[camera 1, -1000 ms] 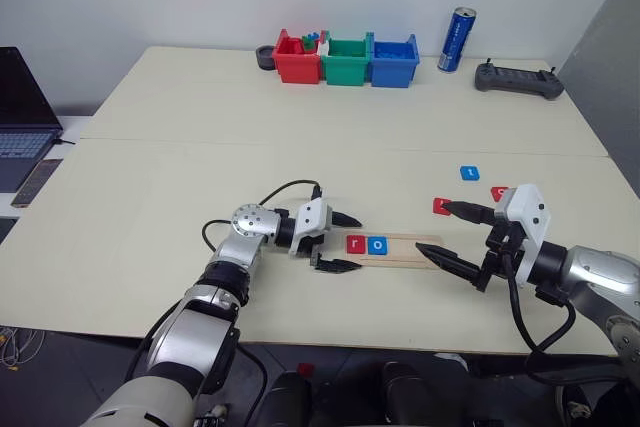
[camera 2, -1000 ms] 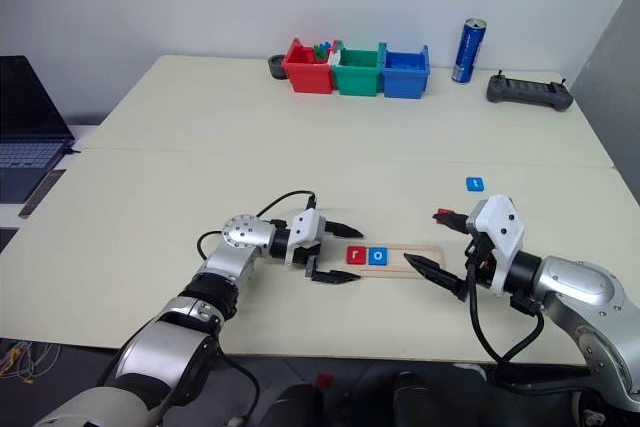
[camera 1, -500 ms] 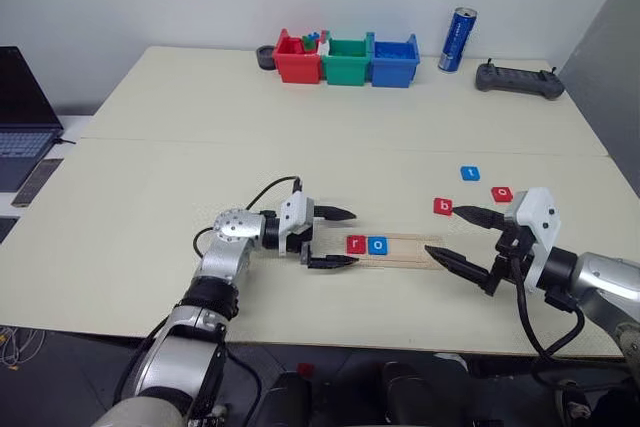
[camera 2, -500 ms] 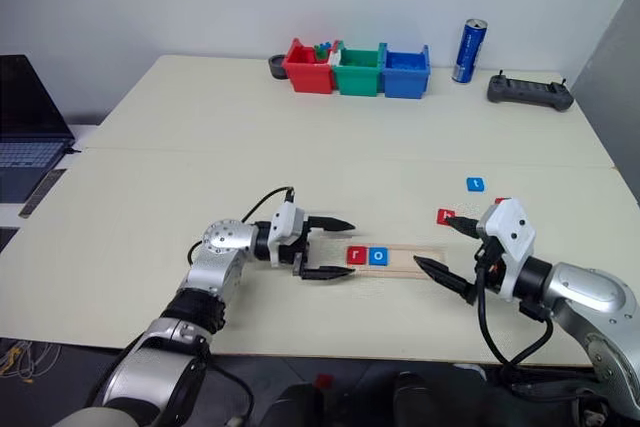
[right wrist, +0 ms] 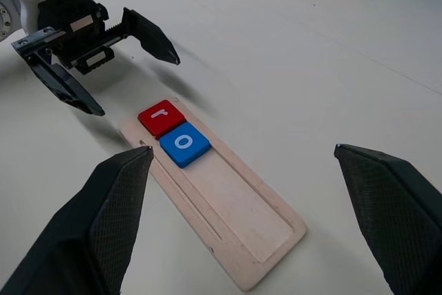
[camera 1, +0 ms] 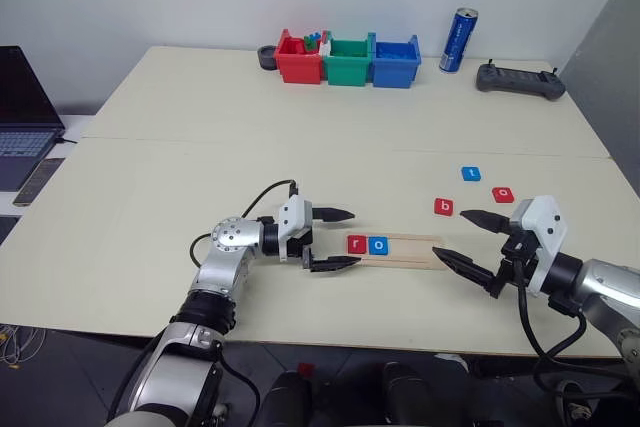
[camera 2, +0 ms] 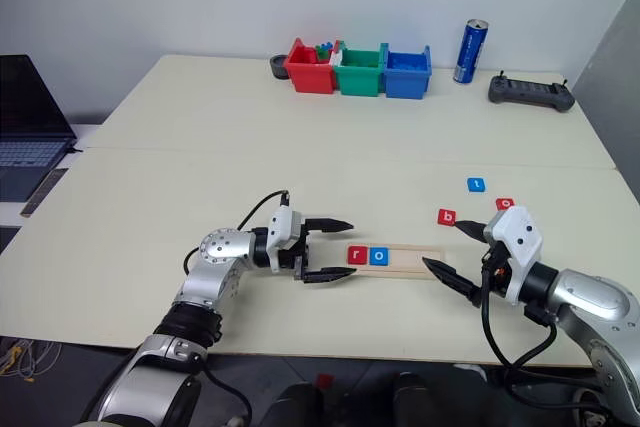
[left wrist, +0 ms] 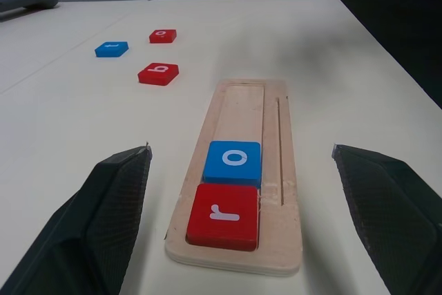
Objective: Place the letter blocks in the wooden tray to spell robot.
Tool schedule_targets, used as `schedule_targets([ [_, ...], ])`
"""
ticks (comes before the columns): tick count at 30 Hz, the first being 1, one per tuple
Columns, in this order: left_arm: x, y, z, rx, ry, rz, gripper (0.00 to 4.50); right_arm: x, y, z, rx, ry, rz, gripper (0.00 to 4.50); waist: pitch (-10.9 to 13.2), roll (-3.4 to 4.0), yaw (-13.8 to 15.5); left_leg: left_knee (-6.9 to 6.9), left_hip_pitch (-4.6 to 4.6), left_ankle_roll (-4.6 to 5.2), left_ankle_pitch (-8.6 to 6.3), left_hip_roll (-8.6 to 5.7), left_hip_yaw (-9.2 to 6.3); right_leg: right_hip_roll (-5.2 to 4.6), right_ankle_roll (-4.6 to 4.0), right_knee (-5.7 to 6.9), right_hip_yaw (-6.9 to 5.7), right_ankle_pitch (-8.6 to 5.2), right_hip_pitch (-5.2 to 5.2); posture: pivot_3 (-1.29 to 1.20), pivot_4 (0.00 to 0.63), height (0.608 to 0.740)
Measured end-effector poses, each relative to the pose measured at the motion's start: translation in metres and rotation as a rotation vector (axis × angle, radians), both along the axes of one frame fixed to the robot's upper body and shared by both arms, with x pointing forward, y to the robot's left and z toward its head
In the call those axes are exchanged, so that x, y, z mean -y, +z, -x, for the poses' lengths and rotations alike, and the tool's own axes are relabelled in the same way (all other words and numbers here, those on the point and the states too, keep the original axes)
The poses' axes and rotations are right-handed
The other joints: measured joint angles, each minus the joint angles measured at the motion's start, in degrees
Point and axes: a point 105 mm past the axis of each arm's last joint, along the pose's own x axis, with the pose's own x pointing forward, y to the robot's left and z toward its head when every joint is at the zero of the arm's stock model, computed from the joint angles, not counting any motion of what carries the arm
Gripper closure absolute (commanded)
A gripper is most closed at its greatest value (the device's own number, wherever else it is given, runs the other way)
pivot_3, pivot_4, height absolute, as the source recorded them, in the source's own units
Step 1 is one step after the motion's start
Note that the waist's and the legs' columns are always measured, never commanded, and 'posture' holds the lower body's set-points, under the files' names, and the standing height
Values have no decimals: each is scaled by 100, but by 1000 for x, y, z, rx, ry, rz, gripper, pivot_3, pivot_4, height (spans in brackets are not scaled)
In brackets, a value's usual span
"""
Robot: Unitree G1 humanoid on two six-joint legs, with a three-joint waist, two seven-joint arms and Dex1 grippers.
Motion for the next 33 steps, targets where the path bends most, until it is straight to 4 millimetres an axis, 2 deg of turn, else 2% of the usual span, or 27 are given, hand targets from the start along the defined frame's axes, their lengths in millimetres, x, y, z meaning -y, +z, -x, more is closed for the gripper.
schedule_targets([
  [4, 5, 3, -1, 9, -14, 6, 53, 4, 1, 0, 9, -18, 3, 0, 0, 0, 4, -1, 0, 0, 0, 0, -1, 0, 0, -2, -1, 0, 0, 0, 150, 740],
  [10, 13, 1, -2, 4, -32, 8, 53, 11, -8, 6, -23, -48, 8, 0, 0, 0, 8, -1, 0, 0, 0, 0, 1, 0, 0, -2, 1, 0, 1, 0, 150, 740],
  [28, 23, 10, -4, 25, -64, 24, 53, 15, -1, 10, 5, -76, 14, 0, 0, 0, 10, -1, -1, 0, 0, 0, 0, 0, 0, -3, 0, 0, 1, 0, 150, 740],
  [33, 22, 7, 0, 16, -76, 21, 53, 16, -1, 10, 5, -84, 15, 0, 0, 0, 4, -1, 0, 0, 0, 1, 1, 1, 0, -3, 2, 0, 1, 0, 150, 740],
])
